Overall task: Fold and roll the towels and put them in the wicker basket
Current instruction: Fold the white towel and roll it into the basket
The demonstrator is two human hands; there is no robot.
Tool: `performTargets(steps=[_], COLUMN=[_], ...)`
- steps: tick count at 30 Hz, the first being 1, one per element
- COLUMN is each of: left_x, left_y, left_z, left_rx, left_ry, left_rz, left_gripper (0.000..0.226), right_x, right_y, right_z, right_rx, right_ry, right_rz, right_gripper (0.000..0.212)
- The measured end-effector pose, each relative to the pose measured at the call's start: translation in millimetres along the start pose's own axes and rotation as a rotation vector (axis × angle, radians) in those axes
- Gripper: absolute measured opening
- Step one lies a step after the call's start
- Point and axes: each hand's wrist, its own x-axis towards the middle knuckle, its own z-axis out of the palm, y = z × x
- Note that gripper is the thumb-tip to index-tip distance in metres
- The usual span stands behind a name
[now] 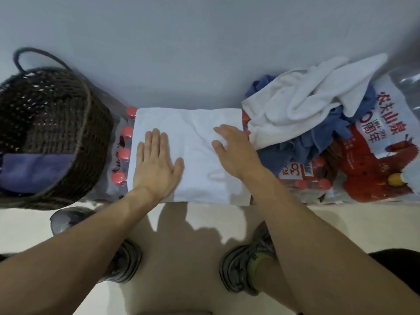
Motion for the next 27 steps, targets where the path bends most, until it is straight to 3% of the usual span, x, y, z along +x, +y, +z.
performTargets(steps=[3, 8, 11, 15, 21, 24, 27], left_x=[-13.8, -15.8, -2.6, 35.9, 66.4, 70.6, 79.4], left_y=[-38.0, -47.6, -37.6, -33.9, -44.4, -44.2, -43.7], left_z=[-2.5, -16.0, -23.6, -27.1, -14.1, -14.5, -19.6], left_rx=[0.089, 0.101, -0.036, -0.101, 0.043, 0.035, 0.000], left_ry=[-0.041, -0.081, -0.018, 0.008, -0.042, -0.045, -0.087], left_rz=[0.061, 0.088, 0.093, 0.102, 0.051, 0.051, 0.055], left_gripper=[0.081, 0.085, 0.077, 0.072, 0.077, 0.076, 0.073], right_x=[-14.4, -13.4, -7.1, 12.9, 51.9, 61.8, 66.6], right_y=[20.4, 19.8, 10.4, -9.3, 3.1, 5.4, 7.4], right_z=[21.5, 25.3, 19.6, 33.0, 44.2, 42.3, 32.0], right_rx=[-0.286, -0.463, -0.376, -0.320, -0.426, -0.414, -0.358], right_ry=[-0.022, 0.015, 0.097, 0.097, 0.040, 0.077, -0.011], right_rz=[-0.062, -0.037, -0.032, -0.150, -0.034, -0.005, -0.037], right_gripper=[0.059, 0.070, 0.077, 0.068, 0.073, 0.075, 0.072])
